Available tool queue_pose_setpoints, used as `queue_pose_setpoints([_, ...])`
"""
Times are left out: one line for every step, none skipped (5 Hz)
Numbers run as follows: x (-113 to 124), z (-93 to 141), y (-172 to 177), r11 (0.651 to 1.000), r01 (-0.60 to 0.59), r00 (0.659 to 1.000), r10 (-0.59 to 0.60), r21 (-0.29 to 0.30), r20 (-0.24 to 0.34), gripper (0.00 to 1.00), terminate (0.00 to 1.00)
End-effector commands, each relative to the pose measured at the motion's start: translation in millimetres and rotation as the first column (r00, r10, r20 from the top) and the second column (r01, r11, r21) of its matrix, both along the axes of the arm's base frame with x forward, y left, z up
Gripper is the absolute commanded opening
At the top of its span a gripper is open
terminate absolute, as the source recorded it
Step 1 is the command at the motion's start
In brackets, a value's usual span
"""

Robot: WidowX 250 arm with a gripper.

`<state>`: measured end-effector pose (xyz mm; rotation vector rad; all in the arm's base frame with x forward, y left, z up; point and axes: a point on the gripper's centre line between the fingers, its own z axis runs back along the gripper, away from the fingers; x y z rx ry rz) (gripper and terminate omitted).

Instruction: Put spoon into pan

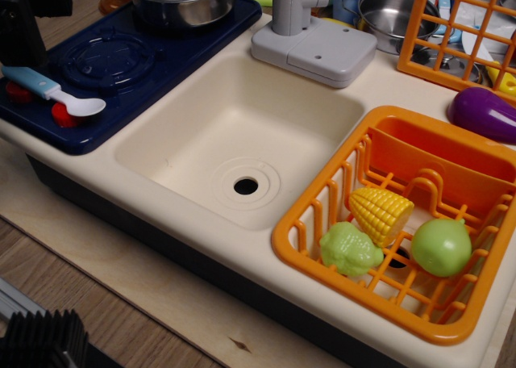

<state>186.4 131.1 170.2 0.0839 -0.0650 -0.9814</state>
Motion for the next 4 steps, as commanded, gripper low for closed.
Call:
queue_pose_setpoints([0, 0, 0, 1.000, 0.000, 1.000, 0.000, 0.000, 0.000, 1.00, 0.00])
queue_pose_setpoints([-3, -13, -3, 1.000, 0.007, 1.000, -0.007, -0.005, -0.013, 1.00, 0.00])
queue_pose_setpoints([-8, -26, -2, 1.000, 0.015, 1.000, -0.015, -0.027, 0.007, 1.00, 0.00])
queue_pose_setpoints([-10, -39, 2, 0.999, 0.035, 0.999, -0.034, -0.040, 0.028, 1.00, 0.00])
